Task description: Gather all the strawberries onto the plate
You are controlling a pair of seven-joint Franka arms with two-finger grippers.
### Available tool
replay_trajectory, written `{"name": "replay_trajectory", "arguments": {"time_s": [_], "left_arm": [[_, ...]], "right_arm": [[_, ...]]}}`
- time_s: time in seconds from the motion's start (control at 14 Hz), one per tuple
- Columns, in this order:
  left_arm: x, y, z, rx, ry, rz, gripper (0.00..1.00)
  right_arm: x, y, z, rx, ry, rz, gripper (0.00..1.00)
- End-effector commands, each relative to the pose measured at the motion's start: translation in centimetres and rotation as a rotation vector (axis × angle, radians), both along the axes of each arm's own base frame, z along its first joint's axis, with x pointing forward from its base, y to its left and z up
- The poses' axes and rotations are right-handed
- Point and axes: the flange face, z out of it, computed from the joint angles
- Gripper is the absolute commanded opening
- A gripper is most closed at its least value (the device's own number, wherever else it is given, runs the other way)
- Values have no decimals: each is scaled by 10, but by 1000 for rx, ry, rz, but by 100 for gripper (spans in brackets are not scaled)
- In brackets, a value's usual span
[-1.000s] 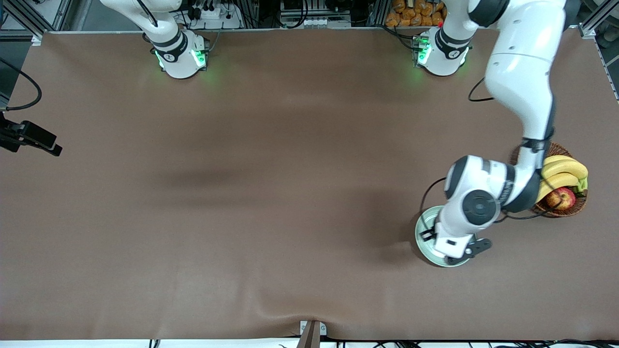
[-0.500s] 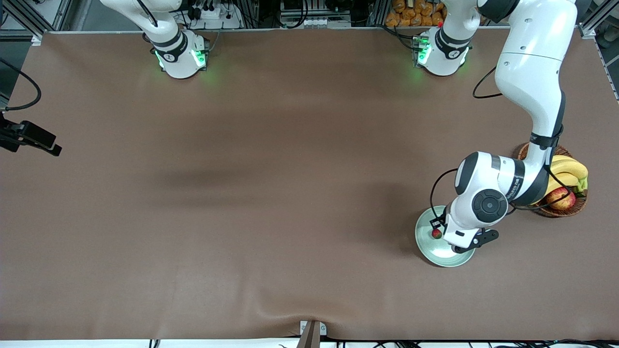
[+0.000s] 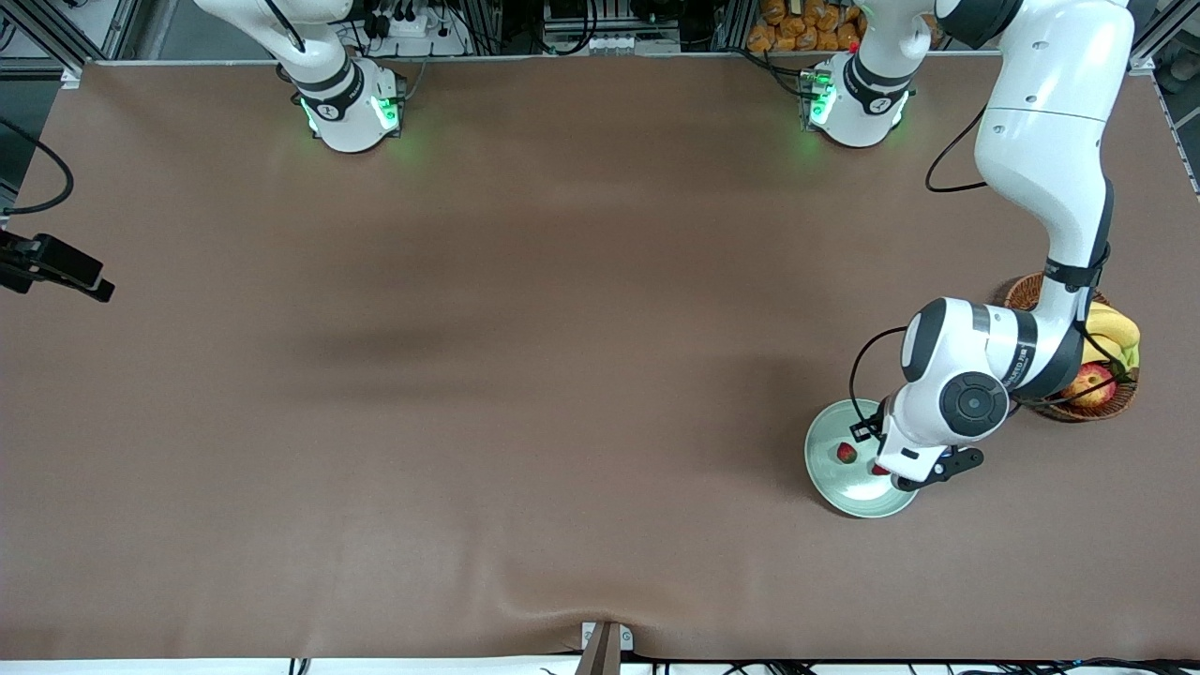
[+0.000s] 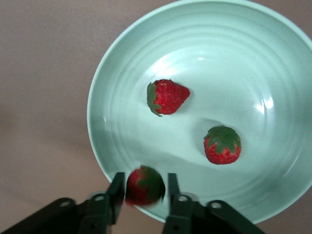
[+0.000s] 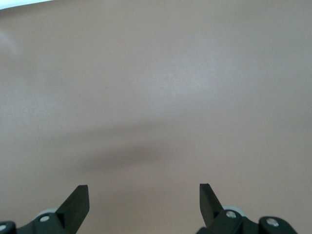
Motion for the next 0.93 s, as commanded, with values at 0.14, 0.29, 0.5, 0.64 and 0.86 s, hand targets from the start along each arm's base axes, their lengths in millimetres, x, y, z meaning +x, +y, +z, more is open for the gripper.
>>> {"name": "replay_trajectory", "arguments": {"time_s": [0.14,0.29,0.5,0.64,0.86], "left_arm": [[4,-8,21,6,-44,-21,100],[5,-16,60,1,-91,-25,100],[-7,-36,147,-7,-149,-55,100],[-23,-34,205,1,-154,-73,100],[-55,-12,279,-30,-97,-194,100]], "right_arm": [[-2,1,3,7,11,5,100],[-2,8,4,5,13,17,100],[-2,11,4,1,14,16,100],[-2,11,4,1,14,19,100],[-2,7,4,1,14,12,100]]}}
